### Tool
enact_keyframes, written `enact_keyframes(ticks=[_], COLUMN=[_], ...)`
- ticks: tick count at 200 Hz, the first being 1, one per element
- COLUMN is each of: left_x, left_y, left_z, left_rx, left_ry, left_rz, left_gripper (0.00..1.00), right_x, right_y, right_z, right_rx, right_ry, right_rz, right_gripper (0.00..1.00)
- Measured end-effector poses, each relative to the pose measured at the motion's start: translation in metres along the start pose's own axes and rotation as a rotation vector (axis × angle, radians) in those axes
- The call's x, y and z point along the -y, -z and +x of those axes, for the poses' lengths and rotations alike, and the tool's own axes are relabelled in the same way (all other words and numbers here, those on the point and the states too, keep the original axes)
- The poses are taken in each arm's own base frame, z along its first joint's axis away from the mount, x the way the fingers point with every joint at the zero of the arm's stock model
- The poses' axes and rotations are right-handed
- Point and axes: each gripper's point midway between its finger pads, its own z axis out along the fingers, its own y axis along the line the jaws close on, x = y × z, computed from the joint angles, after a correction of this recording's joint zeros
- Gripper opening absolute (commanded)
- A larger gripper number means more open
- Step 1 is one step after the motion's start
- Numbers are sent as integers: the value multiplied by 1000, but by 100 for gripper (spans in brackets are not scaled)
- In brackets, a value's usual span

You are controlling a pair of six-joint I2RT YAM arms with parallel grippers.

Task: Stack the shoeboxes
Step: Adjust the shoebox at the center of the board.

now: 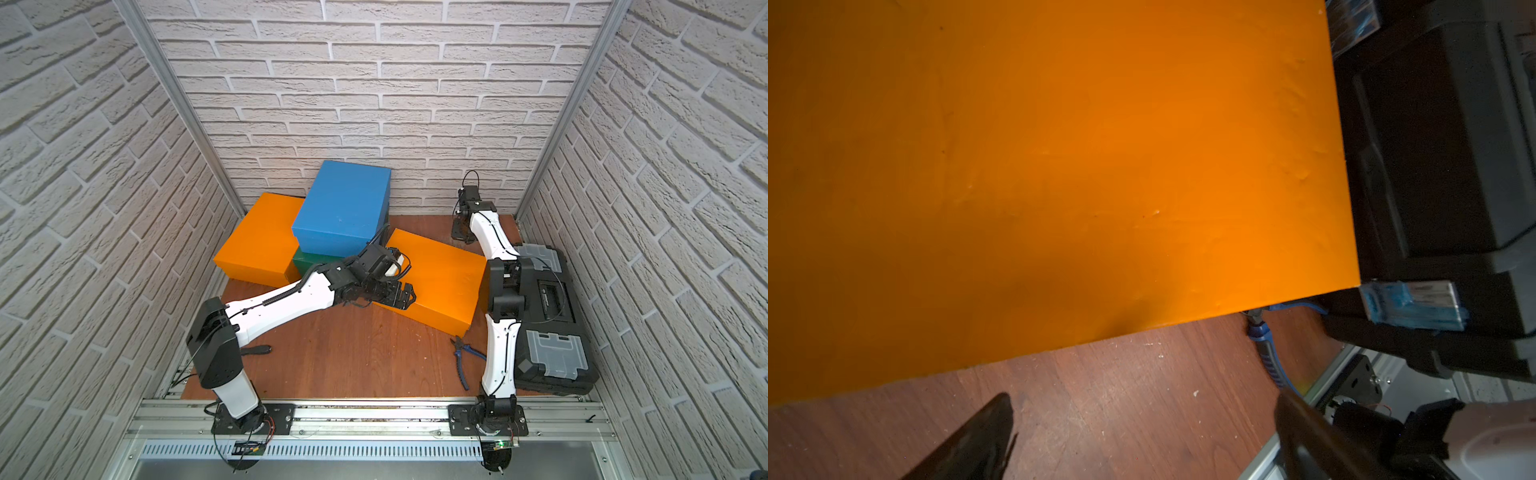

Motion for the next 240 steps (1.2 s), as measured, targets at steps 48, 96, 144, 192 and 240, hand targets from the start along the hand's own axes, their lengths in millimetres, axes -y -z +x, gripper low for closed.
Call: enact_keyframes(ticks=[48, 96, 144, 192, 240], left_x=[-10, -16, -17, -24, -55], left_y=[-46, -69, -87, -100, -98], left_z=[12, -15, -59, -83, -107], left_rx=[-89, -85, -32, -13, 33], left_ry=[-1, 0, 14, 48, 101], left_rz=[-34, -17, 27, 60, 31], left_gripper=[97, 98, 98, 98, 98], right_x=[-1, 1, 20, 31, 31], right_y=[0, 1, -1, -2, -2], right_z=[-1, -6, -16, -24, -17], right_rx=[3, 18, 46, 75, 74], right_ry=[0, -2, -30, -30, -33], right_rz=[-5, 4, 39, 67, 59], right_gripper=[9, 9, 9, 9, 9])
